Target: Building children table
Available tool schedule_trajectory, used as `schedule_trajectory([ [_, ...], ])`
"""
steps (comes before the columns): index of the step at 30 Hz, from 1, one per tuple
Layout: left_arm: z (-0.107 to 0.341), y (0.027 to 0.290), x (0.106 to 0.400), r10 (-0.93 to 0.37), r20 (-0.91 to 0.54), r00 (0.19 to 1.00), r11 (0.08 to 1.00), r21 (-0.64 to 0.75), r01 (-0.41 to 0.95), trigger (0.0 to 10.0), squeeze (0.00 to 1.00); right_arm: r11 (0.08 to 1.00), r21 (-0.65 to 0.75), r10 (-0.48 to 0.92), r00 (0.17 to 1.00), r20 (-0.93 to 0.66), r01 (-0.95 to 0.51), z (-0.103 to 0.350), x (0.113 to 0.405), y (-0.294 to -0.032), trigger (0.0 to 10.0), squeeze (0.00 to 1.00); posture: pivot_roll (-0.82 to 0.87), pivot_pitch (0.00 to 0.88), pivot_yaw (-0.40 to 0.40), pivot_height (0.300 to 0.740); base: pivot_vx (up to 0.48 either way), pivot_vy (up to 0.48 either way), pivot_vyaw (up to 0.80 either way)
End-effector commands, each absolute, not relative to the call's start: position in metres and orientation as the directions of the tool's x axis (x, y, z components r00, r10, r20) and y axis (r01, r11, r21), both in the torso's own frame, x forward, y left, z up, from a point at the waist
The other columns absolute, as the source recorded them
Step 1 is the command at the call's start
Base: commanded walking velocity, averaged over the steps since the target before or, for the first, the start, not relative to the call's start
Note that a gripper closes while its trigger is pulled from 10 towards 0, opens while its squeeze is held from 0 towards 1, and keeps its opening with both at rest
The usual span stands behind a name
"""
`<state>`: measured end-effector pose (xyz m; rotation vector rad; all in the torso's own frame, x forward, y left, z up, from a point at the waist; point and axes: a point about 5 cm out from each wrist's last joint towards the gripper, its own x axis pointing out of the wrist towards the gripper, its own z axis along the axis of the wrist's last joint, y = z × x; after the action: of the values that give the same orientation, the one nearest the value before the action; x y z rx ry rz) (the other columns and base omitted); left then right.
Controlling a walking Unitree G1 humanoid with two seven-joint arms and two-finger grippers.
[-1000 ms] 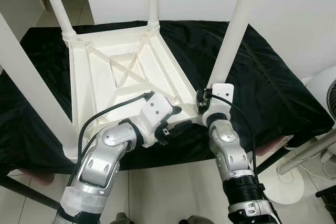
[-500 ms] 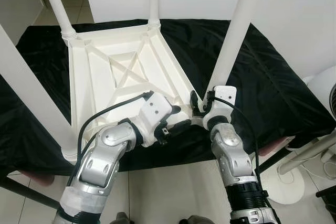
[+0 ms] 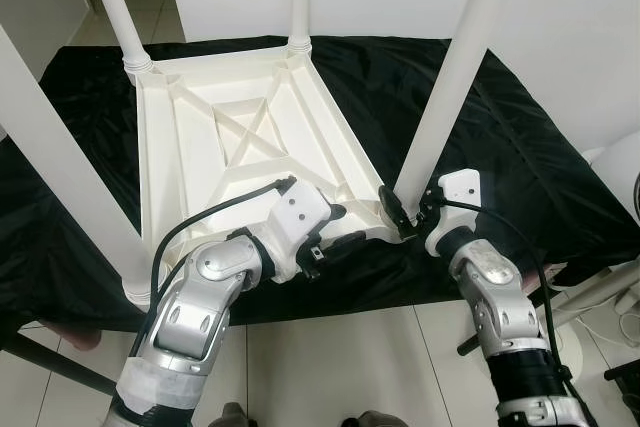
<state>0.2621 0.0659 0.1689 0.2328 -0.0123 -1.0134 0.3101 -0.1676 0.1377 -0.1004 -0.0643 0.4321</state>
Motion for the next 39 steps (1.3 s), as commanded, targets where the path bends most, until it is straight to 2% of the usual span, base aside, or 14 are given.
schedule_trajectory([
  [1,0.170,0.067,0.267,-0.786,-0.080,0.613,0.588,0.209,0.781,10.0,0.00,0.871,-0.126,0.483,0.875,0.039,-0.475,0.138,0.314,-0.166,10.0,0.00,-0.08,0.000,-0.003,0.740,0.000,0.000,0.00],
  [7,0.170,0.066,0.267,-0.793,-0.090,0.602,0.576,0.212,0.790,10.0,0.00,0.822,-0.149,0.557,0.831,0.009,-0.549,0.138,0.326,-0.159,9.8,0.00,-0.08,0.000,0.002,0.740,0.000,0.000,0.00],
  [8,0.170,0.066,0.267,-0.795,-0.092,0.600,0.573,0.213,0.791,10.0,0.00,0.816,-0.162,0.562,0.827,-0.002,-0.555,0.137,0.330,-0.158,6.4,0.00,-0.08,0.000,0.002,0.740,0.000,0.000,0.00],
  [9,0.170,0.066,0.267,-0.795,-0.092,0.600,0.573,0.213,0.791,10.0,0.00,0.816,-0.162,0.562,0.827,-0.002,-0.555,0.137,0.330,-0.158,6.4,0.00,-0.08,0.000,0.002,0.740,0.000,0.000,0.00],
  [10,0.170,0.063,0.266,-0.823,-0.097,0.560,0.533,0.209,0.820,10.0,0.00,0.807,-0.179,0.565,0.824,-0.047,-0.563,0.131,0.336,-0.156,0.0,0.00,-0.08,0.000,0.001,0.740,0.000,0.000,0.00],
  [23,0.168,0.061,0.264,-0.824,-0.104,0.557,0.529,0.208,0.823,10.0,0.00,0.787,-0.164,0.593,0.802,-0.066,-0.595,0.122,0.329,-0.159,0.0,0.00,-0.08,0.000,0.001,0.740,0.000,0.000,0.00],
  [24,0.168,0.061,0.265,-0.822,-0.103,0.560,0.533,0.207,0.820,10.0,0.00,0.798,-0.158,0.579,0.812,-0.068,-0.582,0.120,0.329,-0.159,10.0,0.00,-0.08,0.000,-0.002,0.740,0.000,0.000,0.00],
  [28,0.167,0.061,0.267,-0.806,-0.109,0.582,0.552,0.215,0.806,10.0,0.00,0.858,-0.170,0.474,0.875,-0.099,-0.484,0.110,0.328,-0.158,10.0,0.00,-0.09,0.000,-0.010,0.740,0.000,0.000,0.00],
  [32,0.165,0.062,0.268,-0.796,-0.127,0.591,0.568,0.179,0.803,10.0,0.00,0.935,-0.094,0.333,0.939,-0.089,-0.341,0.105,0.325,-0.150,10.0,0.00,-0.09,0.000,-0.008,0.740,0.000,0.000,0.00],
  [34,0.165,0.062,0.267,-0.798,-0.131,0.588,0.567,0.166,0.807,10.0,0.00,0.947,-0.079,0.305,0.948,-0.091,-0.312,0.104,0.324,-0.148,10.0,0.00,-0.09,0.000,-0.008,0.740,0.000,0.000,0.00],
  [37,0.164,0.063,0.265,-0.791,-0.128,0.598,0.575,0.177,0.799,10.0,0.00,0.990,-0.064,0.120,0.990,-0.080,-0.125,0.103,0.319,-0.143,10.0,0.00,-0.09,0.000,-0.010,0.740,0.000,0.000,0.00],
  [39,0.163,0.064,0.265,-0.788,-0.127,0.603,0.579,0.184,0.794,10.0,0.00,0.996,-0.048,0.073,0.995,-0.070,-0.077,0.104,0.315,-0.138,10.0,0.00,-0.08,0.000,-0.016,0.740,0.000,0.000,0.00],
])
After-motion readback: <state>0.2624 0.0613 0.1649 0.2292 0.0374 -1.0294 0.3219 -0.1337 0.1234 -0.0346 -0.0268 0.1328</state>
